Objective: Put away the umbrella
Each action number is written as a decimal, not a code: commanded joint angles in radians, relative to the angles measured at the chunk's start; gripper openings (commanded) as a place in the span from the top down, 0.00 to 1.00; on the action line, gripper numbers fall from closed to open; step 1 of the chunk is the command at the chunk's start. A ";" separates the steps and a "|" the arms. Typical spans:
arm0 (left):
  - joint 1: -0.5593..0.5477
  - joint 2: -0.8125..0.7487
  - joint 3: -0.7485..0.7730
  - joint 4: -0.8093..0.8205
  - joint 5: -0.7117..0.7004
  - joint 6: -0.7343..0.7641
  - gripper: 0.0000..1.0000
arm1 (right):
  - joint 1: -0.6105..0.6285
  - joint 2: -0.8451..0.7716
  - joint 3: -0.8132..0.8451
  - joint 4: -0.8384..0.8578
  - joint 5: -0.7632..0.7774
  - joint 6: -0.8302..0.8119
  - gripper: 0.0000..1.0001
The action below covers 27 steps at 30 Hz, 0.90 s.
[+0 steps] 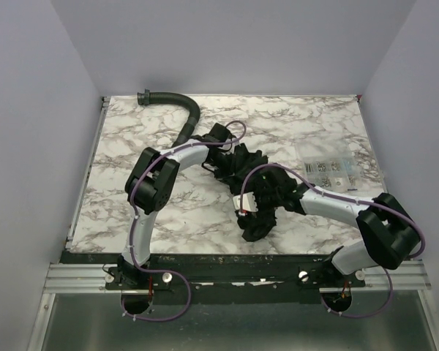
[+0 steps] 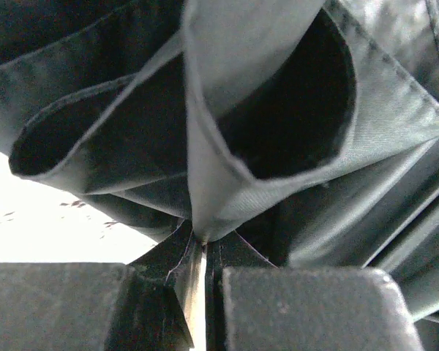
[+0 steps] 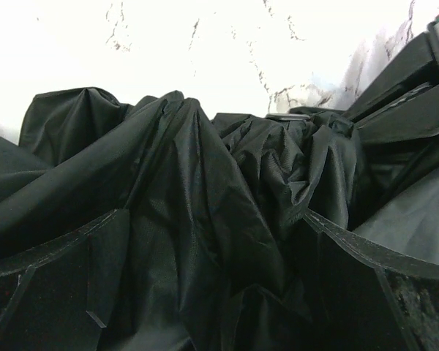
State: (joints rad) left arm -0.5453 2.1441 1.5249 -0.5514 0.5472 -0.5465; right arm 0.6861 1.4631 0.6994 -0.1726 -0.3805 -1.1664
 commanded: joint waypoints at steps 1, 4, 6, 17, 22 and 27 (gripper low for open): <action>-0.079 -0.016 -0.078 -0.017 0.126 0.014 0.93 | -0.001 0.061 -0.032 0.131 0.079 -0.022 0.04; -0.100 -0.021 -0.089 -0.024 0.173 0.036 0.93 | -0.001 0.086 -0.038 0.140 0.091 -0.037 0.04; -0.104 -0.022 -0.090 -0.040 0.188 0.054 0.93 | -0.001 0.094 -0.046 0.125 0.082 -0.055 0.04; -0.006 -0.155 -0.138 -0.012 0.165 0.058 0.79 | -0.001 0.115 -0.009 -0.150 -0.034 -0.129 0.55; 0.094 -0.280 -0.193 0.087 0.187 0.008 0.64 | -0.001 0.099 -0.024 -0.193 -0.029 -0.141 0.63; 0.154 -0.346 -0.192 0.091 0.198 0.026 0.54 | -0.001 0.085 -0.037 -0.209 -0.045 -0.170 0.64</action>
State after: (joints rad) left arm -0.4316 1.8679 1.3312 -0.4866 0.6907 -0.5186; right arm 0.6872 1.5108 0.7235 -0.2131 -0.4389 -1.3212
